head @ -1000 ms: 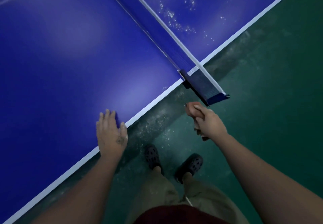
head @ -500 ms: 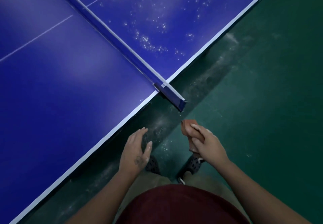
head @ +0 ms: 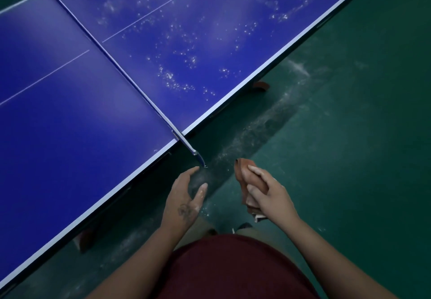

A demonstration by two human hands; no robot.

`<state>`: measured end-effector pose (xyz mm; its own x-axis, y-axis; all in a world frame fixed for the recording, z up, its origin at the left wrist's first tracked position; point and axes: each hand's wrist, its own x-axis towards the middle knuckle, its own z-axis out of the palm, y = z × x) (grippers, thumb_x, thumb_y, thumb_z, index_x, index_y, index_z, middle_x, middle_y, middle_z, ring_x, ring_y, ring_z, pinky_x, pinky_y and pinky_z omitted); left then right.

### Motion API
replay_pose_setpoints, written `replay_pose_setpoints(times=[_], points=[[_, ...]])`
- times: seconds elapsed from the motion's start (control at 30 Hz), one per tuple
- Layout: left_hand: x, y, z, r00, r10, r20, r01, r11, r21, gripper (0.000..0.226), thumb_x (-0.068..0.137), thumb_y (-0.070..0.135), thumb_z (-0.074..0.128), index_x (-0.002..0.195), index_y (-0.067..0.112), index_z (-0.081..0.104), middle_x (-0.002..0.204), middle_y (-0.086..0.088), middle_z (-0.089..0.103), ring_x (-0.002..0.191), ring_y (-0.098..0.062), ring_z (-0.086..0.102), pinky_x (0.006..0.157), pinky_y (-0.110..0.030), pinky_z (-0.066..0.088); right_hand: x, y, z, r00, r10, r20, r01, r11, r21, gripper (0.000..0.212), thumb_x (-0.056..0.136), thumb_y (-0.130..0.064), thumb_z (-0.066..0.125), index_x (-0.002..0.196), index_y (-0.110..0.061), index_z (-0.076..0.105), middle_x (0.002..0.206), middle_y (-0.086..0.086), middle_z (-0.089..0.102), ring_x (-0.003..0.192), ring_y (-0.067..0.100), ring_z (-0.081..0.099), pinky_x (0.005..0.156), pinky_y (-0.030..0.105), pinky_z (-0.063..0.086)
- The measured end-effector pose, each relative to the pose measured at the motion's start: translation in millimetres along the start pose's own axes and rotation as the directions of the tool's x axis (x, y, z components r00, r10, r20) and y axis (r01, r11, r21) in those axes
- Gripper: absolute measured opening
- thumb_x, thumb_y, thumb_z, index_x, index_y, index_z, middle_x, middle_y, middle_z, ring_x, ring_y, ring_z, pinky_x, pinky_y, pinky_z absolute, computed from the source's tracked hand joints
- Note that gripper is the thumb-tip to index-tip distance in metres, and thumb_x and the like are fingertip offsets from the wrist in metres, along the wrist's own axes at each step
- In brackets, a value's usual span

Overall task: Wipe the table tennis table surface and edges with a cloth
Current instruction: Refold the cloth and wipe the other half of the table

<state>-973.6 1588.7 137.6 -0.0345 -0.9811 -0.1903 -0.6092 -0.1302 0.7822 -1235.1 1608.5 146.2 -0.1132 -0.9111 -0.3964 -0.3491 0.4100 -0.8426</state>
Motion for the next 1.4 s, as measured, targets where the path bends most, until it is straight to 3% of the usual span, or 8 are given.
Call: replay_pose_setpoints(times=[0.23, 0.37, 0.47, 0.63, 0.9, 1.1, 1.23, 1.4], points=[[22, 36, 20, 1.000, -0.009, 0.005, 0.010, 0.998, -0.061, 0.050, 0.104, 0.050, 0.068, 0.150, 0.033, 0.058, 0.146, 0.017, 0.062, 0.137, -0.002, 0.058, 0.117, -0.042, 0.052, 33, -1, -34, 0.999, -0.036, 0.035, 0.038, 0.997, -0.061, 0.052, 0.101, -0.022, 0.070, 0.146, -0.047, 0.058, 0.148, -0.019, 0.059, 0.121, -0.009, 0.058, 0.092, 0.003, 0.042], [50, 43, 25, 1.000, -0.012, 0.010, 0.012, 0.997, -0.071, 0.050, 0.103, 0.036, 0.074, 0.150, 0.028, 0.060, 0.142, 0.013, 0.064, 0.134, -0.003, 0.060, 0.116, -0.039, 0.053, 59, -6, -37, 0.997, -0.052, 0.061, 0.057, 0.994, -0.097, 0.052, 0.102, -0.024, 0.070, 0.146, -0.048, 0.058, 0.148, -0.019, 0.059, 0.125, -0.008, 0.058, 0.101, 0.020, 0.048], [72, 48, 25, 0.999, -0.046, 0.001, 0.046, 0.992, -0.117, 0.050, 0.103, 0.036, 0.074, 0.150, 0.029, 0.059, 0.143, 0.014, 0.063, 0.134, 0.005, 0.057, 0.116, -0.031, 0.052, 77, -15, -42, 0.994, -0.071, 0.089, 0.085, 0.984, -0.160, 0.053, 0.102, -0.027, 0.070, 0.143, -0.056, 0.056, 0.140, -0.030, 0.056, 0.117, -0.014, 0.058, 0.093, 0.024, 0.057], [108, 53, 18, 0.995, -0.102, -0.002, 0.099, 0.970, -0.224, 0.048, 0.102, 0.031, 0.076, 0.147, 0.035, 0.060, 0.144, 0.020, 0.062, 0.134, 0.003, 0.059, 0.111, -0.025, 0.053, 114, -35, -56, 0.991, -0.031, 0.132, 0.058, 0.978, -0.201, 0.055, 0.103, -0.025, 0.069, 0.139, -0.063, 0.054, 0.130, -0.035, 0.053, 0.092, 0.007, 0.072, 0.056, 0.035, 0.064], [171, 43, 5, 0.989, -0.145, 0.009, 0.141, 0.939, -0.315, 0.049, 0.103, 0.025, 0.076, 0.149, 0.027, 0.061, 0.144, 0.013, 0.065, 0.137, 0.004, 0.058, 0.106, -0.009, 0.046, 176, -75, -61, 0.990, 0.018, 0.136, 0.026, 0.948, -0.316, 0.055, 0.101, -0.026, 0.071, 0.142, -0.059, 0.055, 0.133, -0.038, 0.052, 0.105, 0.010, 0.069, 0.073, 0.049, 0.066], [200, 34, -5, 0.980, -0.194, -0.032, 0.167, 0.909, -0.381, 0.048, 0.102, 0.030, 0.076, 0.148, 0.030, 0.062, 0.144, 0.017, 0.065, 0.136, 0.004, 0.059, 0.109, -0.019, 0.050, 225, -112, -37, 0.980, -0.006, 0.200, 0.057, 0.966, -0.252, 0.058, 0.098, -0.023, 0.074, 0.139, -0.060, 0.058, 0.133, -0.035, 0.058, 0.107, 0.010, 0.072, 0.079, 0.052, 0.066], [217, 38, -10, 0.969, -0.247, -0.031, 0.205, 0.863, -0.462, 0.047, 0.097, 0.045, 0.074, 0.141, 0.034, 0.064, 0.134, 0.020, 0.071, 0.127, 0.001, 0.066, 0.106, -0.026, 0.054, 258, -132, -25, 0.936, -0.116, 0.331, 0.221, 0.928, -0.300, 0.054, 0.098, -0.028, 0.076, 0.142, -0.055, 0.059, 0.142, -0.033, 0.061, 0.129, -0.003, 0.061, 0.107, 0.032, 0.053], [254, 53, -13, 0.935, -0.340, 0.100, 0.338, 0.772, -0.539, 0.045, 0.087, 0.065, 0.081, 0.121, 0.037, 0.069, 0.110, 0.023, 0.079, 0.104, 0.003, 0.074, 0.094, -0.023, 0.059, 298, -156, -6, 0.826, -0.145, 0.545, 0.361, 0.878, -0.314, 0.055, 0.096, -0.045, 0.067, 0.149, -0.054, 0.054, 0.146, -0.032, 0.057, 0.133, -0.006, 0.057, 0.107, 0.016, 0.044]])
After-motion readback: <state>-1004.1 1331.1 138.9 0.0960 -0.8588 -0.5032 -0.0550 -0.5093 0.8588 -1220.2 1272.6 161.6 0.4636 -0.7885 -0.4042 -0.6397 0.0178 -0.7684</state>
